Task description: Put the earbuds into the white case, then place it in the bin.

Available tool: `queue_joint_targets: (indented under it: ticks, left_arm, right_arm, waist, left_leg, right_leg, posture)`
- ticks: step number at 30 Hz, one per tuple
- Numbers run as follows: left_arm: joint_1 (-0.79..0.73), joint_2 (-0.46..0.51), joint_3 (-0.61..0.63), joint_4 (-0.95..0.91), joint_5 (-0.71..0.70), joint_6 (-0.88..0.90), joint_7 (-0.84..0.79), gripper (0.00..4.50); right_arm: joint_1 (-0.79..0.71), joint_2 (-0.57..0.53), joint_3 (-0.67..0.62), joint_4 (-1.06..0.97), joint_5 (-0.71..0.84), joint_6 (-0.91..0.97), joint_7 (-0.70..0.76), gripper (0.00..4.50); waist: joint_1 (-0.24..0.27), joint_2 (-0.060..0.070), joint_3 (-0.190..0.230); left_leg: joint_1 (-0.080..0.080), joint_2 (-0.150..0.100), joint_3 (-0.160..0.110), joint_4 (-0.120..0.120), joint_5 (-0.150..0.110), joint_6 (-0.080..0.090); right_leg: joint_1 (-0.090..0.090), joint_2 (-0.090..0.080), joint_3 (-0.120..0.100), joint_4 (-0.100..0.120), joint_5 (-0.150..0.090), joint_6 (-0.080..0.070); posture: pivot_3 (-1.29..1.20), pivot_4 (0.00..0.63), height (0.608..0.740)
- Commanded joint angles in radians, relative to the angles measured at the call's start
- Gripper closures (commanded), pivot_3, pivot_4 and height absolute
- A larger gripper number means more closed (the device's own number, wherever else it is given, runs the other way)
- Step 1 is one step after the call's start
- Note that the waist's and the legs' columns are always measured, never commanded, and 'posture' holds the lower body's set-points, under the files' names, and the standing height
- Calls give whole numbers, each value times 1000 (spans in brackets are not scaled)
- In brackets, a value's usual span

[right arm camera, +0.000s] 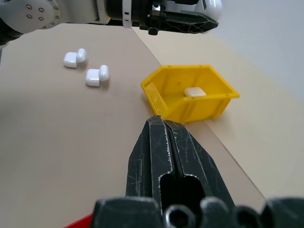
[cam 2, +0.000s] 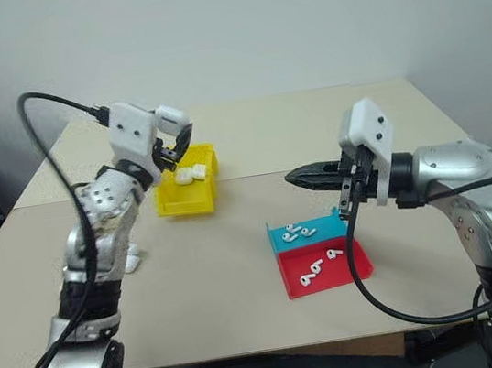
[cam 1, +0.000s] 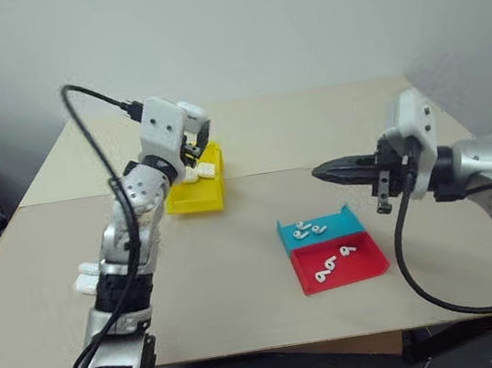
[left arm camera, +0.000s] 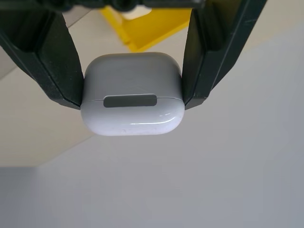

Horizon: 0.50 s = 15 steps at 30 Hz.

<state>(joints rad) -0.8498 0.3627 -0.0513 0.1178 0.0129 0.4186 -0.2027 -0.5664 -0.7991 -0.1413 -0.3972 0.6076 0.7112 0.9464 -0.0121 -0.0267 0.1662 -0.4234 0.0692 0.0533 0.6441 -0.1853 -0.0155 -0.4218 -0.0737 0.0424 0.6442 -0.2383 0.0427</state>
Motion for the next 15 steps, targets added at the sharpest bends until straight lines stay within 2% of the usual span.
queue_joint_targets:
  ticks: [1,9,14,15]
  left_arm:
    - [-63,-20,-23,120,77,49,67,1716]
    - [-134,-78,-23,357,87,77,74,1716]
    - [-135,-92,-19,384,72,76,46,31]
    - [-130,-94,-21,382,76,59,50,31]
  right_arm:
    - [8,-21,-39,-43,14,15,-41,4488]
    - [18,-46,-16,-43,5,32,-82,4488]
    - [30,-51,1,-48,-4,29,-96,4500]
    - [32,-53,7,-47,-9,27,-98,4500]
  waist:
    - [0,0,0]
    - [1,-1,0]
    - [0,-1,0]
    - [0,-1,0]
  left_leg:
    - [0,0,0,0,0,0]
    - [-1,0,0,0,0,0]
    - [-1,0,0,-1,0,0]
    - [-1,0,0,-1,0,0]
  right_leg:
    - [0,0,0,0,0,0]
    - [0,0,-1,-1,0,0]
    - [0,0,0,-1,0,0]
    - [0,0,-1,-1,0,0]
  posture:
    - [0,150,740]
    - [0,150,740]
    - [0,150,740]
    - [0,150,740]
